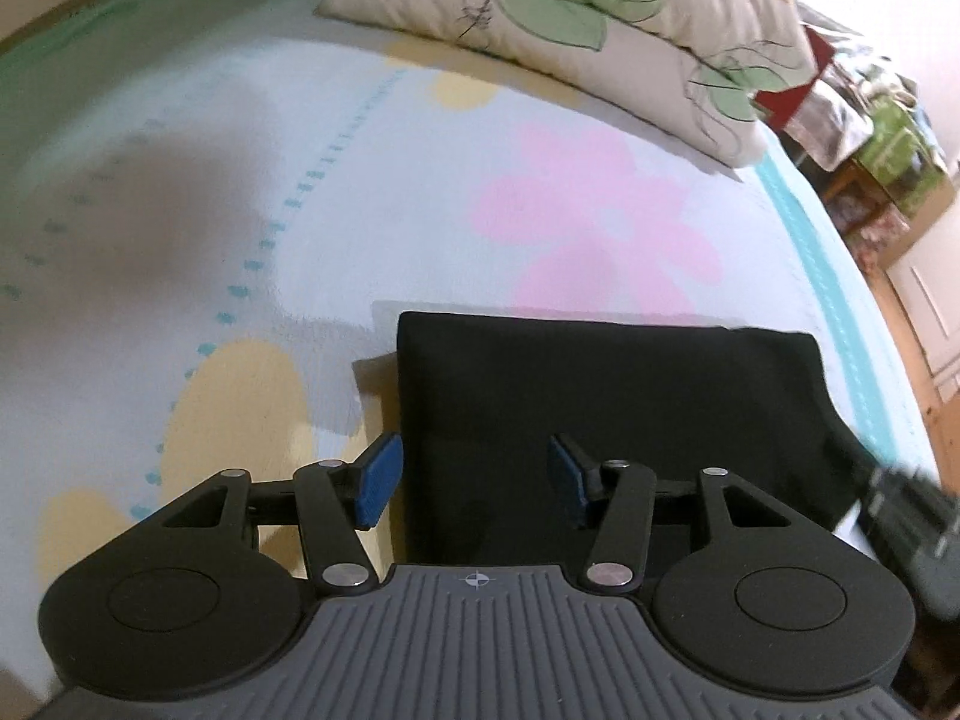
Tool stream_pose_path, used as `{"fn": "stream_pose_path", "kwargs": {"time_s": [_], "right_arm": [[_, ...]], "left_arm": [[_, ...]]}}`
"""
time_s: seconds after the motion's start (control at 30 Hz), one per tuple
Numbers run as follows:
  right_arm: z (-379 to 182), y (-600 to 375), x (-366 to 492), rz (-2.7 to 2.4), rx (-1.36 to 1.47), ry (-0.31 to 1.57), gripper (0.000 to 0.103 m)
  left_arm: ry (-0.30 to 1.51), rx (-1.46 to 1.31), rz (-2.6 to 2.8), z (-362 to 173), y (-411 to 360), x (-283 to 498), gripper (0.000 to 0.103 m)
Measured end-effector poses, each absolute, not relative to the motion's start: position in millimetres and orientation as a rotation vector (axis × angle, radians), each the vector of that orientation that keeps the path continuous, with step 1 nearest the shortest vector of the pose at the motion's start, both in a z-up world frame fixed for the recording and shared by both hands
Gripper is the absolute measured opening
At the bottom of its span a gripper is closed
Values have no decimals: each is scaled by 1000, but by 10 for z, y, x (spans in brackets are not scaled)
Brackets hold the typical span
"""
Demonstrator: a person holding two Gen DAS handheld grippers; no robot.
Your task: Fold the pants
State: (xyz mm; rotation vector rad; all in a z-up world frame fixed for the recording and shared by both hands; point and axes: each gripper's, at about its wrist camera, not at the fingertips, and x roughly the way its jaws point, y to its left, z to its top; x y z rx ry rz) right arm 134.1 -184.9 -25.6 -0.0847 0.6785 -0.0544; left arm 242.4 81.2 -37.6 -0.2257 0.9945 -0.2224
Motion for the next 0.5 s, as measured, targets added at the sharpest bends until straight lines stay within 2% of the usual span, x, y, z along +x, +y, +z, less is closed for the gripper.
{"fn": "stream_pose_path", "kwargs": {"time_s": [0.1,0.33,0.5], "right_arm": [[-486,-1813,1416,-42,-113,840,10],[-531,-1743,1281,-51,-121,812,11],[-480,-1824,1282,-48,-71,810,11]], "left_arm": [[998,-242,-222,-421,833,2471,52],[991,-230,-189,-445,818,2768,52],[1022,-205,-162,-658,787,2980,54]]}}
